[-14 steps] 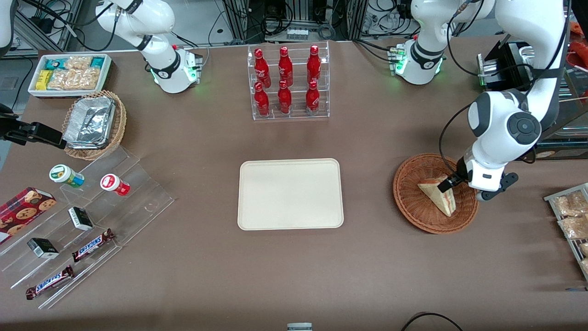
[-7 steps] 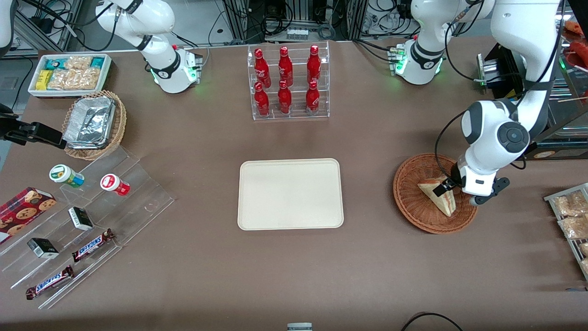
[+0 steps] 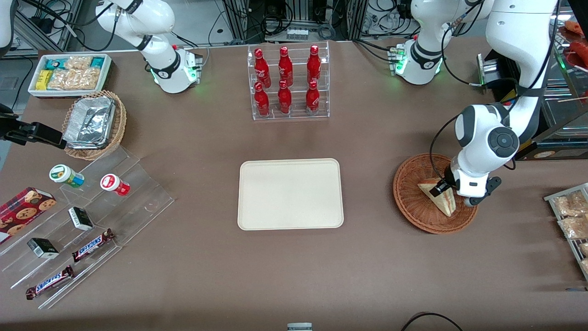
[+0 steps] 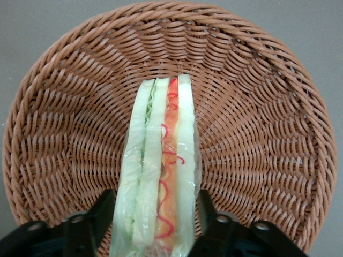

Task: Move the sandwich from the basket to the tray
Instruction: 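Lower the open left gripper onto the wrapped sandwich and close it, then lift the sandwich and carry it with the left gripper over the cream tray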

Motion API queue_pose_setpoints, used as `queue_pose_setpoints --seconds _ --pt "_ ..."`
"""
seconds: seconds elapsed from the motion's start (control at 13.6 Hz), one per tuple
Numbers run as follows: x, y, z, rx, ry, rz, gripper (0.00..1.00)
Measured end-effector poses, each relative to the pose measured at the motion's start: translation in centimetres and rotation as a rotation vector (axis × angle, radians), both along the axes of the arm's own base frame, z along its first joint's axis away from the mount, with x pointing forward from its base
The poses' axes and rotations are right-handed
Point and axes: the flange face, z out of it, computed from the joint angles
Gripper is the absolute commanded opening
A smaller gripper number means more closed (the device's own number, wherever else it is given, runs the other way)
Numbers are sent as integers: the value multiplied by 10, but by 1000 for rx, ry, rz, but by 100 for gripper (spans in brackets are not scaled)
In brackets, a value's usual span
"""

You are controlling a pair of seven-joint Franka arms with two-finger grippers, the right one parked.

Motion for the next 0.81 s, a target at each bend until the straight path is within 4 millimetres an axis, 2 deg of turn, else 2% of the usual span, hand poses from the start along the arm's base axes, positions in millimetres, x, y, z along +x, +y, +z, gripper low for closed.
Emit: queue_pose_setpoints --seconds 0.59,0.81 --pt "0 -5 2 0 7 -7 0" --pt "2 -21 20 4 38 -35 0"
